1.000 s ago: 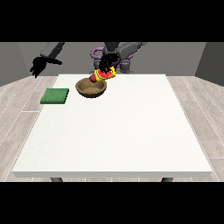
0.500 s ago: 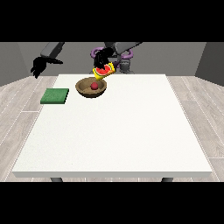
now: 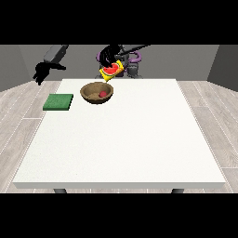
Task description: Pick the cup and pour the ball into the bowl, then pick the bowl and place it on the pad
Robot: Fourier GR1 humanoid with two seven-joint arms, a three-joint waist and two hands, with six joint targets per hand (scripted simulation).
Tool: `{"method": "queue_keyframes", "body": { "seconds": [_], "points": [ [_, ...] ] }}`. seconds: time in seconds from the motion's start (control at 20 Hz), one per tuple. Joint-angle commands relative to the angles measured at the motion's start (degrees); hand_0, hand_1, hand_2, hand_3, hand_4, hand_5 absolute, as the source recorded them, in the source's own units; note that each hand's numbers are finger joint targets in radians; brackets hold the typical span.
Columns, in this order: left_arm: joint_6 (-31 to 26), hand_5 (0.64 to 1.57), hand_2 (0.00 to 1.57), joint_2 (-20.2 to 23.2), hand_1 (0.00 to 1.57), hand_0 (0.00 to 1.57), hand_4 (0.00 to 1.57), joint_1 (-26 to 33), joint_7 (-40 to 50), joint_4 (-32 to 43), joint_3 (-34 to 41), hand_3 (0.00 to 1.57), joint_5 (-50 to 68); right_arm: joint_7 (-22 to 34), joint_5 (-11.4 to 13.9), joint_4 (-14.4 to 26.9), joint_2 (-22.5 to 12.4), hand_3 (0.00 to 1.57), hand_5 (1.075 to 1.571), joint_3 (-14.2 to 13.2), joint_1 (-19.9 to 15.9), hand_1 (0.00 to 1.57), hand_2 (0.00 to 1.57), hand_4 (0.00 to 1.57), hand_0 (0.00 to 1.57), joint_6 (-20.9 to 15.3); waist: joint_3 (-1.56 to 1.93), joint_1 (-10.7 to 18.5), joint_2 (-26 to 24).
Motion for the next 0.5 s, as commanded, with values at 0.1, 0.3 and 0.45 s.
{"method": "queue_keyframes", "body": {
  "seconds": [0.1, 0.3, 0.45],
  "points": [
    [8.3, 1.364, 1.57, 0.7, 0.0, 0.0, 1.32, 6.2, 0.9, -4.9, 9.8, 1.57, 7.8, 1.5, -1.1, 0.0, 0.7, 0.0, 1.555, -0.3, 1.3, 0.0, 0.0, 0.43, 0.0, 0.7, -0.16, 1.9, 1.2],
    [15.2, 1.565, 1.57, 5.6, 0.41, 0.41, 1.0, 9.9, -1.0, -10.3, 20.7, 1.57, 17.2, 0.5, -0.8, 0.3, 2.3, 0.0, 1.556, 0.0, 5.5, 0.0, 0.0, 0.46, 0.0, 0.1, -0.26, 6.1, -1.5],
    [19.0, 1.568, 1.57, 7.5, 0.37, 0.37, 0.86, 14.0, -5.8, -10.5, 27.6, 1.57, 26.5, 2.9, -1.4, -1.2, 2.9, 0.0, 1.561, -0.2, 3.3, 0.0, 0.0, 0.48, 0.0, -1.8, -0.4, 6.8, 1.2]
  ]
}}
